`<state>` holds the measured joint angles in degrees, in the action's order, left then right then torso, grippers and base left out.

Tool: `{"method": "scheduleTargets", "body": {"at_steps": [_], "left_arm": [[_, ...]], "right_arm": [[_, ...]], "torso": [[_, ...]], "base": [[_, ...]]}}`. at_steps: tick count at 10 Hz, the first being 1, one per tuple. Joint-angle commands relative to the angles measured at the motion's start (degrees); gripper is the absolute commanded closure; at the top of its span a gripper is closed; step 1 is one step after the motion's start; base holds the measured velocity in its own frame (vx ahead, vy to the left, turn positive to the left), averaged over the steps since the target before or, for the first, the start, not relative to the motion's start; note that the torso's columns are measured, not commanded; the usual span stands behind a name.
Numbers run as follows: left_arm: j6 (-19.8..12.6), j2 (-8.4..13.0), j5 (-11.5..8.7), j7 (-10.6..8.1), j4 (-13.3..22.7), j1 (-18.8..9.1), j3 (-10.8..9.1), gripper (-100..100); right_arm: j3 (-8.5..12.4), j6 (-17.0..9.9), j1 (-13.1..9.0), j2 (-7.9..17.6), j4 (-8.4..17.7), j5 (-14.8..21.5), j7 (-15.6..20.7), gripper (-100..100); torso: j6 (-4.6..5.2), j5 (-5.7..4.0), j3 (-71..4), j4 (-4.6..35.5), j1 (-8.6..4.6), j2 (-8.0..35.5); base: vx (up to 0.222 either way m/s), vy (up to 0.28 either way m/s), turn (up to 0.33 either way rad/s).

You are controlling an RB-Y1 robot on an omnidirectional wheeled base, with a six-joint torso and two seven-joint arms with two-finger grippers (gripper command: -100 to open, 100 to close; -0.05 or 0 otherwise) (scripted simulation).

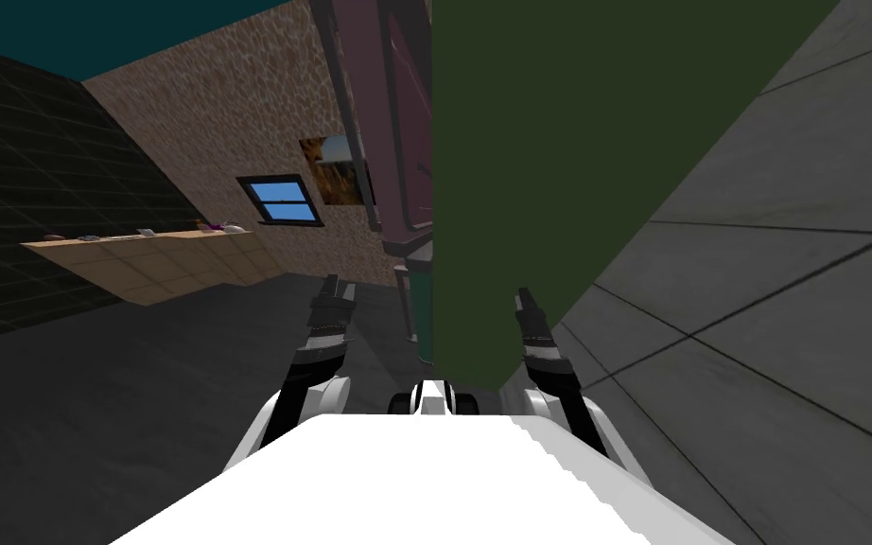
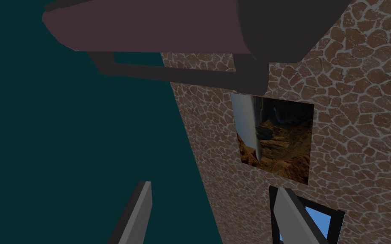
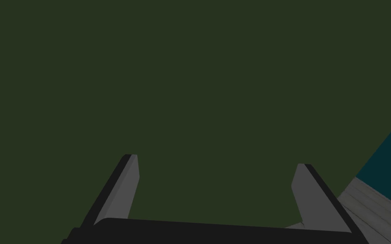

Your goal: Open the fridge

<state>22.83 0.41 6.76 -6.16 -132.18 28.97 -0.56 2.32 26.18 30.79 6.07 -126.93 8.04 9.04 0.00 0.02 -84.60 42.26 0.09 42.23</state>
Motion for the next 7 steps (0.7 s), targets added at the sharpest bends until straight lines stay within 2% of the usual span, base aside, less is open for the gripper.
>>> {"method": "scheduleTargets", "body": {"at_steps": [1, 4, 5, 7], "left_arm": [[0.00, 0.00, 0.00, 0.00, 0.00, 0.00, 0.00, 0], [0.00, 0.00, 0.00, 0.00, 0.00, 0.00, 0.00, 0], [0.00, 0.00, 0.00, 0.00, 0.00, 0.00, 0.00, 0], [0.00, 0.00, 0.00, 0.00, 0.00, 0.00, 0.00, 0]], "right_arm": [[0.38, -0.84, -0.18, 2.17, -0.21, 3.32, 3.73, -100], [0.97, -1.80, -0.31, 3.39, -0.65, 8.22, 8.66, -100], [0.97, -1.80, -0.31, 3.39, -0.65, 8.22, 9.05, -100], [1.43, -2.51, -0.38, 3.76, -1.13, 11.99, 12.72, -100]], "torso": [[0.00, 0.01, 0.01, 0.01, 0.05, 0.02], [0.00, -0.01, 0.01, 0.01, -0.04, 0.02], [0.00, -0.02, -0.01, 0.00, -0.08, -0.01], [-0.13, -0.03, 0.00, 0.01, -0.10, 0.01]], "base": [[0.048, 0.121, -0.061], [0.072, 0.135, -0.071], [0.060, 0.097, -0.028], [0.057, 0.105, -0.080]]}}
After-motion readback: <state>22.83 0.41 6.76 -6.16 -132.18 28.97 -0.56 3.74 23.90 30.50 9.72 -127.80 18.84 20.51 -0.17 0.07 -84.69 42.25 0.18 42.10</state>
